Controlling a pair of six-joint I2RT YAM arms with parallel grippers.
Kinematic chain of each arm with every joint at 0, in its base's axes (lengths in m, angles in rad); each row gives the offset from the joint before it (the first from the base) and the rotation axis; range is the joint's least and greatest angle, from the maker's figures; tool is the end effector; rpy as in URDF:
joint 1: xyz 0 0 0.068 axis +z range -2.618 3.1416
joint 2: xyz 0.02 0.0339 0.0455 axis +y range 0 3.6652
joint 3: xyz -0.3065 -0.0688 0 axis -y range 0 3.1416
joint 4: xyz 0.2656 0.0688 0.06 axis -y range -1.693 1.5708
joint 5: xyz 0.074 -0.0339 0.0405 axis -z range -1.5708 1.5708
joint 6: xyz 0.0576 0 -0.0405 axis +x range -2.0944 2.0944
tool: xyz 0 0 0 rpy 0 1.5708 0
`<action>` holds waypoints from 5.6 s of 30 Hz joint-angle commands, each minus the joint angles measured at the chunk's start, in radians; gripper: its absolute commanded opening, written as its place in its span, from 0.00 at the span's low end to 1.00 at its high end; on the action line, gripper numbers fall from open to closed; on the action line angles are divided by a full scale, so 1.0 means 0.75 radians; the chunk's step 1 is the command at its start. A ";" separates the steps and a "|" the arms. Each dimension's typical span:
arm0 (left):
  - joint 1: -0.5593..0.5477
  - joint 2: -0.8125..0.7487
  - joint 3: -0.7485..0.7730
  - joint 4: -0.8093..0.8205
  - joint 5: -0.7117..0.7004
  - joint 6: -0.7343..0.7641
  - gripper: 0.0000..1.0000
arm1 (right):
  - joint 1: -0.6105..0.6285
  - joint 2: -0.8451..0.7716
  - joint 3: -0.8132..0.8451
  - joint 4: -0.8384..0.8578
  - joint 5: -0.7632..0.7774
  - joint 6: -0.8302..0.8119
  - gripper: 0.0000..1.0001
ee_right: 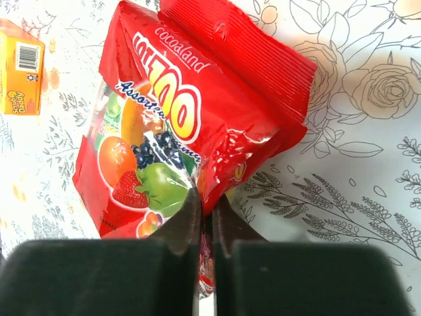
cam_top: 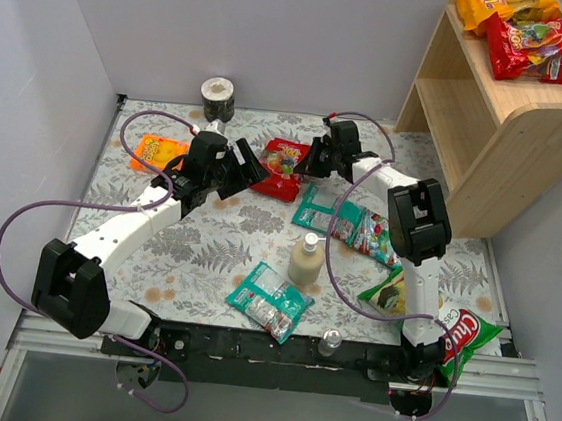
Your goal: Place and organize the candy bags onto the shelf
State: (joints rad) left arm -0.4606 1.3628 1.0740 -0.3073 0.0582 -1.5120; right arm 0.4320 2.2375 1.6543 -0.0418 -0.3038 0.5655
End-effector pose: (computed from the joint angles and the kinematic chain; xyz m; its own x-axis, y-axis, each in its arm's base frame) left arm 0.3006 -0.1529 0.3214 -0.5156 -0.8567 -0.0160 -0.4734 0.3004 -0.8280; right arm 0.5094 0.2538 0.1827 -0.7808 0.2031 -0.5909 -0.2386 0.7771 0.5823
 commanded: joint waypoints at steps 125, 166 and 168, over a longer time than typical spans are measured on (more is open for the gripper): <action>-0.006 0.105 -0.133 0.123 0.025 0.091 0.74 | -1.073 -1.310 0.337 -0.286 0.561 -0.040 0.48; -0.006 0.150 -0.084 0.037 0.055 0.153 0.76 | -0.993 -0.879 0.492 -0.513 0.632 -0.077 0.22; -0.006 0.151 -0.080 0.037 0.051 0.153 0.77 | -0.993 -0.913 0.484 -0.484 0.626 -0.071 0.38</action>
State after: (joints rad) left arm -0.4606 1.4754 0.9672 -0.2649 0.1127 -1.4158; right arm -0.3077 1.5345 2.0247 -0.3614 0.1417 0.5213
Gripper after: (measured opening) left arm 0.763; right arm 0.284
